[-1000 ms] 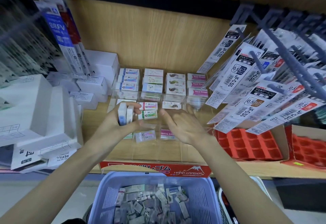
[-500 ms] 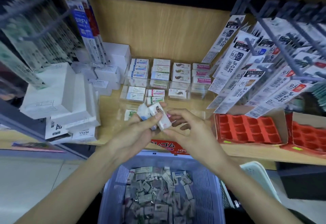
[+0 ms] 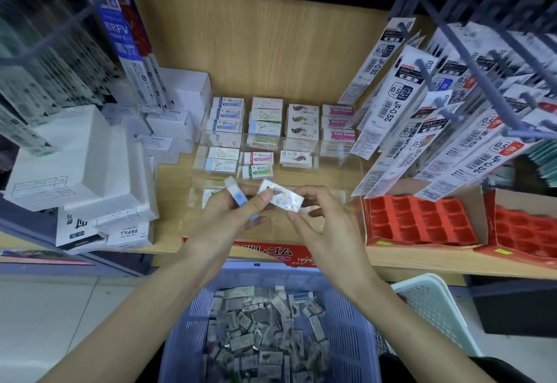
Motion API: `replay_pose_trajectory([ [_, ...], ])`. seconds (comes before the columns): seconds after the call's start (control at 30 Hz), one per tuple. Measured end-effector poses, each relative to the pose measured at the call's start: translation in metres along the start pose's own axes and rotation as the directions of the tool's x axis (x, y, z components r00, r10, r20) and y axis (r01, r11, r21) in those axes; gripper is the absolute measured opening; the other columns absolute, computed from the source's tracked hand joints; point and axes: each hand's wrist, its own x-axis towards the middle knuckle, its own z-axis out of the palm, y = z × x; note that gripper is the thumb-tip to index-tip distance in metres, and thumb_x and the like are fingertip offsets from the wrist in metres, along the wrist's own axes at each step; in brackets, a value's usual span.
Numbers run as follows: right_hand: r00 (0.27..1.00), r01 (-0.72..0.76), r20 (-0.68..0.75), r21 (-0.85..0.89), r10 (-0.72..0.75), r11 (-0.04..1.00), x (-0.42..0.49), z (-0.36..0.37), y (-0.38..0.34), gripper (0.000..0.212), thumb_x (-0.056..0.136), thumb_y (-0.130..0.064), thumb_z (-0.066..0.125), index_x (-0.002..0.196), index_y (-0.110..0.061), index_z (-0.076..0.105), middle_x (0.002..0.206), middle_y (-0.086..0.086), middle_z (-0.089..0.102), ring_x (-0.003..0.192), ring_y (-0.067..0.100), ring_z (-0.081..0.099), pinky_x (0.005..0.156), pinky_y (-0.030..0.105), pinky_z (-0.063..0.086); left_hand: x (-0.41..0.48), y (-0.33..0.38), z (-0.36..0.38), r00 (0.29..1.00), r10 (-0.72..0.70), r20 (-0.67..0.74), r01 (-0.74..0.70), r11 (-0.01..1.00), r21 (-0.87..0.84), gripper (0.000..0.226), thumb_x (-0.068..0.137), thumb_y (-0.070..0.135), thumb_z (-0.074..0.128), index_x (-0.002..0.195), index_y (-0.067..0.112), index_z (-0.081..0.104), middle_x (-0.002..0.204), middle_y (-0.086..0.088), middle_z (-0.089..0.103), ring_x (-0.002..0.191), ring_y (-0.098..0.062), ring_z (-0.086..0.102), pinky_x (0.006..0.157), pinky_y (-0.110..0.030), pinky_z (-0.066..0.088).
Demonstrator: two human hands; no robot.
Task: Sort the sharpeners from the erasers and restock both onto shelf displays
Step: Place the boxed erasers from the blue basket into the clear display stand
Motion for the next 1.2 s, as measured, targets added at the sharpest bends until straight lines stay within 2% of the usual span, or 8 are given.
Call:
replay_pose_trajectory([
  [0.27,0.983,0.17,0.071,-0.02,-0.169,0.985,0.004,0.0,0.003,0.025,0.077,-0.035,0.073,0.09,-0.014,0.069,0.087,-0.006,0.069,0.082,0.003,0.059,0.074,0.005,0.039,0.009,0.001,0.003,1.0,0.022,-0.01,-0.022,0.999,-0.045,0.015,0.082,0.02,0.062,0.088,0.006,0.062,0.088,-0.01,0.07,0.089,-0.026,0.065,0.078,-0.036,0.055],
  [0.47,0.945,0.234,0.215,0.086,-0.247,0.968,0.023,-0.027,0.011,0.054,0.083,-0.02,0.071,0.131,-0.024,0.048,0.129,-0.012,0.046,0.108,0.001,0.053,0.092,0.014,0.041,0.008,0.01,0.001,0.988,0.02,0.153,-0.046,0.985,0.168,0.014,0.068,0.026,0.065,0.076,0.015,0.068,0.07,0.005,0.071,0.065,-0.008,0.065,0.057,-0.022,0.053],
  [0.6,0.908,0.38,0.207,-0.041,-0.364,0.924,0.033,-0.019,0.018,0.039,0.082,-0.028,0.064,0.114,-0.006,0.063,0.107,0.005,0.061,0.1,0.008,0.055,0.086,0.022,0.045,0.019,0.01,0.001,0.996,0.0,0.093,-0.018,0.982,0.185,0.018,0.074,0.029,0.065,0.077,0.01,0.064,0.068,0.001,0.069,0.064,-0.009,0.065,0.056,-0.022,0.053],
  [0.7,0.976,0.212,0.025,-0.284,-0.214,0.935,0.059,-0.017,0.036,0.038,0.084,-0.032,0.066,0.111,-0.006,0.064,0.109,0.008,0.063,0.094,0.013,0.058,0.081,0.031,0.049,0.036,0.013,-0.015,0.997,0.019,-0.075,-0.003,0.979,0.202,0.031,0.077,0.04,0.063,0.076,0.01,0.054,0.062,0.001,0.056,0.051,-0.011,0.051,0.051,-0.022,0.042],
  [0.83,0.985,-0.018,-0.143,-0.634,-0.094,0.773,0.1,0.0,0.058,0.04,0.082,-0.03,0.071,0.113,-0.007,0.062,0.1,0.013,0.068,0.097,0.031,0.062,0.081,0.038,0.047,0.055,0.018,-0.028,0.992,-0.127,-0.015,0.126,0.991,-0.033,0.029,0.067,0.023,0.061,0.075,0.016,0.034,0.061,-0.001,0.038,0.05,-0.015,0.026,0.046,-0.026,0.021],
  [1.0,0.951,-0.006,-0.212,-0.745,-0.227,0.667,0.109,0.011,0.066,0.035,0.07,-0.03,0.08,0.092,-0.005,0.068,0.084,0.015,0.067,0.085,0.033,0.059,0.075,0.039,0.043,0.054,0.005,-0.04,0.996,0.001,0.089,-0.052,0.816,0.575,0.021,0.087,0.047,0.059,0.082,0.028,0.052,0.09,-0.002,0.056,0.074,-0.022,0.053,0.078,-0.043,0.045],
  [1.1,0.934,0.016,-0.235,-0.725,-0.269,0.689,0.108,0.012,0.067,0.031,0.073,-0.032,0.078,0.092,-0.008,0.07,0.096,0.014,0.061,0.091,0.034,0.053,0.079,0.038,0.035,0.048,0.009,-0.039,0.989,0.063,0.135,-0.141,0.682,0.718,0.033,0.088,0.051,0.048,0.101,0.022,0.058,0.097,0.034,0.055,0.084,-0.012,0.059,0.096,-0.042,0.043],
  [1.2,0.936,0.031,-0.216,-0.734,-0.277,0.678,0.116,0.02,0.064,0.032,0.069,-0.032,0.081,0.087,-0.007,0.07,0.095,0.014,0.063,0.09,0.034,0.055,0.079,0.036,0.03,0.047,0.009,-0.035,0.981,0.097,0.168,-0.189,0.662,0.725,0.02,0.092,0.041,0.049,0.1,0.029,0.036,0.085,-0.001,0.07,0.079,-0.015,0.063,0.08,-0.033,0.047],
])
